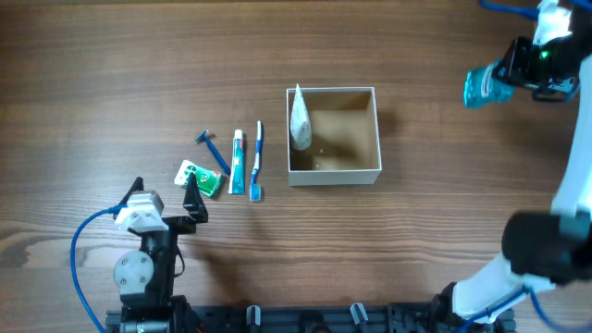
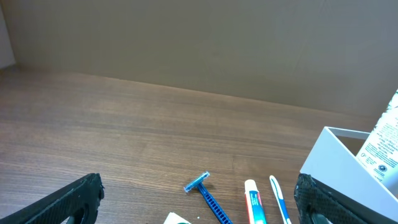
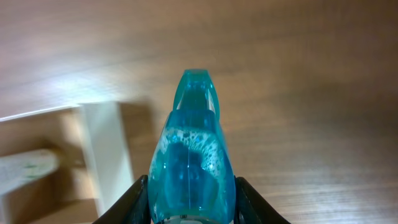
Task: Pack container
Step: 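Lift the mouthwash bottle and carry it toward the box, then lower the mouthwash bottle into the box's right side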
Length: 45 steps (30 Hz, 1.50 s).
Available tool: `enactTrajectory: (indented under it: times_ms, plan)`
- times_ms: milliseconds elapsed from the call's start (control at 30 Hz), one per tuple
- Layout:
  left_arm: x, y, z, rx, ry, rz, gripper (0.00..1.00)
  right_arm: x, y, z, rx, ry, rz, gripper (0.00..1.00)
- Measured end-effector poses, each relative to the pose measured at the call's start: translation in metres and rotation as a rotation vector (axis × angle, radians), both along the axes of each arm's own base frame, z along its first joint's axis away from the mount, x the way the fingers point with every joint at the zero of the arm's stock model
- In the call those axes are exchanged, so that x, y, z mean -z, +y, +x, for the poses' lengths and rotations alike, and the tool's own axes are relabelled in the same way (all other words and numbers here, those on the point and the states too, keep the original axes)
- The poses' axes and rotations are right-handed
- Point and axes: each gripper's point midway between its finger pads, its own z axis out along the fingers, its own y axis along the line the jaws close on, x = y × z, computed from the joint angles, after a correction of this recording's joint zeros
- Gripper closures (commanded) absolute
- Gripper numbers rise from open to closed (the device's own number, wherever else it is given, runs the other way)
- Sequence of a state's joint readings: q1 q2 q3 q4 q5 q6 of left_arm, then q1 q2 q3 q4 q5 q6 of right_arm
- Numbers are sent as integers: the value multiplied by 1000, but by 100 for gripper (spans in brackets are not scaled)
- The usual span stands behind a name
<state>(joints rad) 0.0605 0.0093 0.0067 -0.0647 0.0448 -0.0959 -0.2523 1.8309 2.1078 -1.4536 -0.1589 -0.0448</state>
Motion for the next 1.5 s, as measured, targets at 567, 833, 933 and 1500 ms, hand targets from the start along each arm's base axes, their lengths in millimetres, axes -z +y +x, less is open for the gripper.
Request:
enactTrajectory:
  times_ms: [567, 833, 933, 1500]
  plan:
    - [0, 1, 0, -3, 0, 0, 0, -69, 165, -14, -316, -224, 91, 96]
    - [0, 1, 0, -3, 0, 0, 0, -60, 197, -18, -493, -215, 53, 96]
    - [0, 1, 0, -3, 0, 0, 0, -52, 201, -17, -548, -198, 30, 96]
    - [0, 1, 0, -3, 0, 0, 0, 12, 233, 0, -697, -45, 33, 96]
